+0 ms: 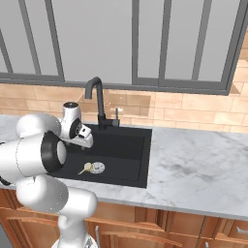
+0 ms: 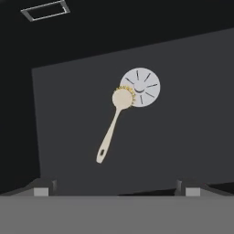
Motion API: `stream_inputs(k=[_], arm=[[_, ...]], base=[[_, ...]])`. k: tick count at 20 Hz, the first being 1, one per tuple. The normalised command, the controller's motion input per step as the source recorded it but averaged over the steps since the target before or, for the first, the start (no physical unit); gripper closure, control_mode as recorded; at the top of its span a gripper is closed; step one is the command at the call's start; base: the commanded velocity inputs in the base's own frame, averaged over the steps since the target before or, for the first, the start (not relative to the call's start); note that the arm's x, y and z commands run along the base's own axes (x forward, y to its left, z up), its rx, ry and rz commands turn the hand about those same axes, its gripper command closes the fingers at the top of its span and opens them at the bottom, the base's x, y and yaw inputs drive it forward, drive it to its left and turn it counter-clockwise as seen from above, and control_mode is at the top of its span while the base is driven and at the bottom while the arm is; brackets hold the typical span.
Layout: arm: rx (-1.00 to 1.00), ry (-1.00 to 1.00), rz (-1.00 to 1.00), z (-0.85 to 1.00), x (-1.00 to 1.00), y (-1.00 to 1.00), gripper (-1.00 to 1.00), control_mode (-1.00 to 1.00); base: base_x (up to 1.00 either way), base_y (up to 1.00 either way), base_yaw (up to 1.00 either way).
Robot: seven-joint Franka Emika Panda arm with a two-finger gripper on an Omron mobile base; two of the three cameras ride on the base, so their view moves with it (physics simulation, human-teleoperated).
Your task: Pick up the dish brush and dish brush from the sink, and place them back in the cabinet, and close the cabinet doors.
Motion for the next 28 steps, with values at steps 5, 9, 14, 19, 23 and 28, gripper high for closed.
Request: stream_inputs(k=[5,9,14,19,23,28], arm=[[0.0,0.0,0.0,-0.11,0.16,0.0,-1.0,-1.0],[0.0,0.0,0.0,-0.14,0.11,0.0,-1.0,-1.0],[0.0,0.0,0.0,-0.12,0.13,0.0,-1.0,-1.0],[0.0,0.01,0.0,-0.16,0.13,0.0,-1.0,-1.0],[0.0,0.01,0.0,-0.17,0.1,0.0,-1.0,-1.0],[0.0,0.0,0.0,-0.26,0.04,0.01,-1.0,-1.0]], base=[[0.0,0.0,0.0],[0.0,0.0,0.0],[0.0,0.0,0.0],[0.0,0.0,0.0],[0.0,0.0,0.0],[0.0,0.0,0.0]])
